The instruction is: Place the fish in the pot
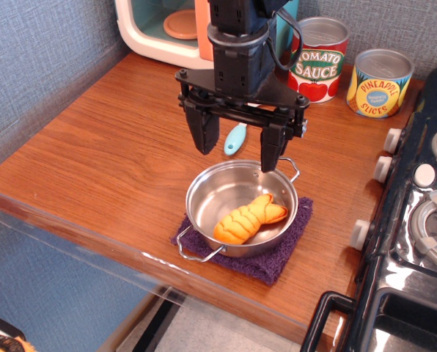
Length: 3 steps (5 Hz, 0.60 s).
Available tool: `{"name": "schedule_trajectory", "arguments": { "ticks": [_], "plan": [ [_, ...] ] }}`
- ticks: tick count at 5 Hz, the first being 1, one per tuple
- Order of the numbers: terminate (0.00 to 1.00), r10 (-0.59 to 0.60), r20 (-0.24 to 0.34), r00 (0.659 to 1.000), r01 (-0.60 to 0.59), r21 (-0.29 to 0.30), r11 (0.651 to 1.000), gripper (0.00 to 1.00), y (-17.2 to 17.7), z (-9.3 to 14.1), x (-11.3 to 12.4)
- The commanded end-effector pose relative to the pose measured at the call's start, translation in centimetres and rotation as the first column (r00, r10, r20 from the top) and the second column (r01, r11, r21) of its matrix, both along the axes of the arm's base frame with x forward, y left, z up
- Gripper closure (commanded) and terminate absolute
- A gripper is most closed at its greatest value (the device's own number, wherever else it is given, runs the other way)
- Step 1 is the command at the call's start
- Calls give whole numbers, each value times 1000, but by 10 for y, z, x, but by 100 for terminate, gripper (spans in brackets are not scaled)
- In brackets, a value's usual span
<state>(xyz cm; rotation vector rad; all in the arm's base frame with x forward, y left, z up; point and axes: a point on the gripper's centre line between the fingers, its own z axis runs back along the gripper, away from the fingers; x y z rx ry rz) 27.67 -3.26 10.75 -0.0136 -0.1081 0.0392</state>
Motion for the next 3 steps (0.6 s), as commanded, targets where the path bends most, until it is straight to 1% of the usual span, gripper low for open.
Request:
{"name": "schedule_trajectory", "arguments": {
  "ticks": [1, 2, 3],
  "plan": [
    [0, 41, 29, 999, -40, -7, 999, 0, -1, 10, 13],
    [0, 41, 29, 999, -40, -7, 999, 0, -1, 10, 13],
    [100, 41, 29, 999, -40, -7, 999, 0, -1, 10, 13]
  ]
}}
